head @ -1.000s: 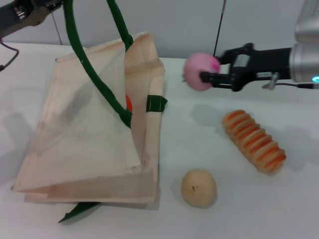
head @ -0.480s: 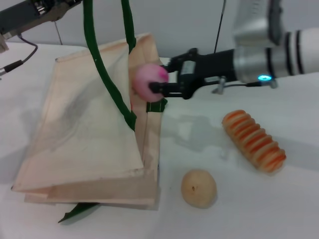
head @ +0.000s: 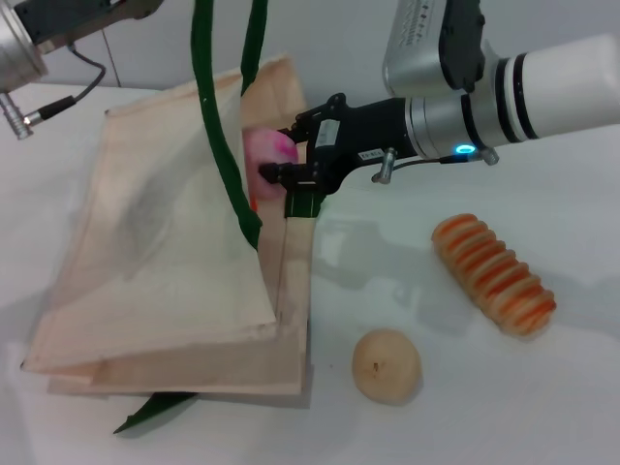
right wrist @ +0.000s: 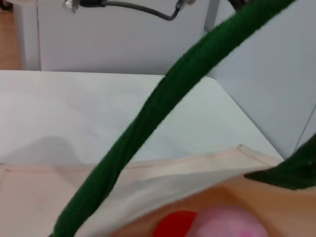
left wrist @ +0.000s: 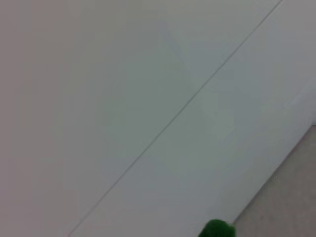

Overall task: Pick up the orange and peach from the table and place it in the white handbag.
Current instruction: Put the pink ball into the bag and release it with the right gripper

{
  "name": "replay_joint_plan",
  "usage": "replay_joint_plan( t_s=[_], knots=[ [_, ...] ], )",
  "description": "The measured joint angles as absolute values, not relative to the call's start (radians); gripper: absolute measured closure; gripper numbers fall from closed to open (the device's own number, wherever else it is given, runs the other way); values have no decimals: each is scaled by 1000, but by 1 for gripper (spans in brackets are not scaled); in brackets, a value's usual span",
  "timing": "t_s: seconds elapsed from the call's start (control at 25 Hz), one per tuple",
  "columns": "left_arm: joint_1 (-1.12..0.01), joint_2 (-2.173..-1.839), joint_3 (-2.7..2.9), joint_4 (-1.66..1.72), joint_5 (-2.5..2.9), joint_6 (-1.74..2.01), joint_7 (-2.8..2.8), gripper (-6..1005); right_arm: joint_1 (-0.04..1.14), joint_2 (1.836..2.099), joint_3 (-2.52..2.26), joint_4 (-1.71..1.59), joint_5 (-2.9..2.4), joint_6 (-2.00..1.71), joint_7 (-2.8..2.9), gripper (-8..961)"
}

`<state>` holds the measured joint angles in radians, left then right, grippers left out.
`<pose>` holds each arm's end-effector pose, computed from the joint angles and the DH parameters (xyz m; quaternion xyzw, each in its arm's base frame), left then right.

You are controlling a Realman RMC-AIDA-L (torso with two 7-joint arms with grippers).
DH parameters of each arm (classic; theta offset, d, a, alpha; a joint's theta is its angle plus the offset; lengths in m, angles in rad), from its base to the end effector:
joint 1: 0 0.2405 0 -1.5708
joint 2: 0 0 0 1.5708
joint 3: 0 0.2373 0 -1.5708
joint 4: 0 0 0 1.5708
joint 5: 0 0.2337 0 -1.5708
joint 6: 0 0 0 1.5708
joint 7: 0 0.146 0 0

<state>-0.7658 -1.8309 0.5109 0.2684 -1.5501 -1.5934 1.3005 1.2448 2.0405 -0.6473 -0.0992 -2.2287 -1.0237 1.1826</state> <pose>-0.2088 0.4169 0.1022 -0.7683 -0.3933 -0.4984 0.0815 0.0953 0.4426 -0.0950 -0.9884 0.0032 0.0984 0.1152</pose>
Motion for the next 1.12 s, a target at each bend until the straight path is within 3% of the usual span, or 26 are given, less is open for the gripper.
replay_joint_plan(
  t_s=[1.12],
  knots=[
    [-835,-1866,511,268,-1542,-1583,1305,829,1373,2053,-546,63,-2221,-771,976,515]
  ],
)
